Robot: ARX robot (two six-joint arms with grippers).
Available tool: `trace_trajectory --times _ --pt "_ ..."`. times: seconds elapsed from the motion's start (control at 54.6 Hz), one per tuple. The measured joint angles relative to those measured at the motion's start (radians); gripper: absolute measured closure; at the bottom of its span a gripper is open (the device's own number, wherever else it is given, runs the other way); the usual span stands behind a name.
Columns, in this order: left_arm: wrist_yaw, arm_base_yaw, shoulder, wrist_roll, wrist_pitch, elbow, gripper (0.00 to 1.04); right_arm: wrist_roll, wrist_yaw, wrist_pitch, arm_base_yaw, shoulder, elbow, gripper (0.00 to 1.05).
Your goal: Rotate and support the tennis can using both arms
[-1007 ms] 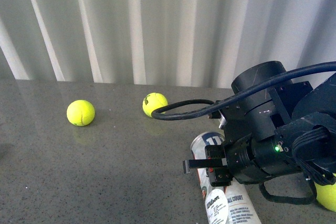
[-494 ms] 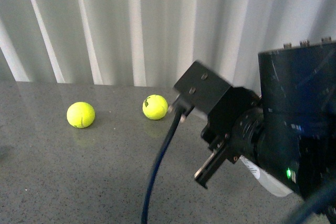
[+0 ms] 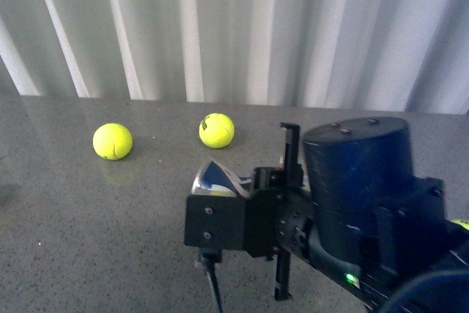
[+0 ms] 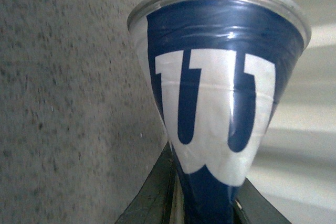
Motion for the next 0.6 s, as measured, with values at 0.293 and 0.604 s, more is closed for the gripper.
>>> trace_trajectory --times 0.293,0.604 --pt "0.0 0.0 0.0 0.0 0.0 0.0 0.07 0.122 -0.018 -0.221 0.094 0.152 0.304 0.93" --pt "0.0 0.0 0.0 0.0 0.0 0.0 0.07 0.174 -0.037 -0.322 0.111 0.172 0.342 0.93"
